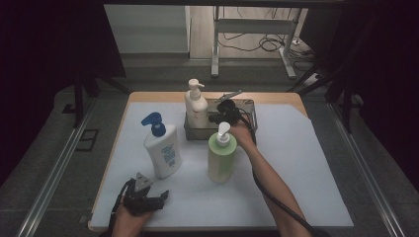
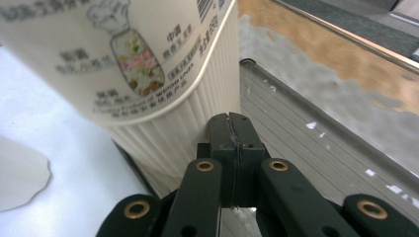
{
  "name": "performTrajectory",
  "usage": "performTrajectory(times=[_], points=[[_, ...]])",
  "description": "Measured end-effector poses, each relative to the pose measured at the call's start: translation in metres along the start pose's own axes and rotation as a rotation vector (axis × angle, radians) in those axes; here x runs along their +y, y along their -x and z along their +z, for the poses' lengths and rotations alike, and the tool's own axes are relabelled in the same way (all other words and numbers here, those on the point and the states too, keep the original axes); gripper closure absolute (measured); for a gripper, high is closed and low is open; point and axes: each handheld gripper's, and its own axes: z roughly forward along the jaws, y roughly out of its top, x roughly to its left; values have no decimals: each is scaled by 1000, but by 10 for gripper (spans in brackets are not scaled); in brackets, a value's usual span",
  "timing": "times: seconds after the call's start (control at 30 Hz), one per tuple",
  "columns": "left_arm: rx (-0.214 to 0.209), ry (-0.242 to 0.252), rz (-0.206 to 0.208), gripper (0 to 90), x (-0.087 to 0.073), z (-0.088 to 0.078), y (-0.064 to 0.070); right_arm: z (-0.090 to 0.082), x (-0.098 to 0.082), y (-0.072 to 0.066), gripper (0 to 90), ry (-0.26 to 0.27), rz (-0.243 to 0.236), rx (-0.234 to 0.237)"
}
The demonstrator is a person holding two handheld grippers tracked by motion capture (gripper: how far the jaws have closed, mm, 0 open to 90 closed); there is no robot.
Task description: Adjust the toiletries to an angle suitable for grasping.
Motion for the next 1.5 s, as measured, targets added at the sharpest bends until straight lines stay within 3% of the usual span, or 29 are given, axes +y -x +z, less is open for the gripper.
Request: performTrajectory(times=[0.23,0.63,1.07,1.23,1.4,1.5], points=[[0,0,0,178,0,0,0,1,1,-2,893,-2,-13,11],[-1,0,0,178,0,0,0,8,4,-12,889,-11,-47,80],[-1,-1,0,178,0,0,0,11,4,-14,890,-11,-38,88],[0,1,1,178,0,0,0,11,3,-15,826,-26,-43,54],[0,0,1,178,0,0,0,5,3,-15,780,-12,-48,58],[2,1,2,178,0,0,0,-4,5,-17,683,1,-65,50]])
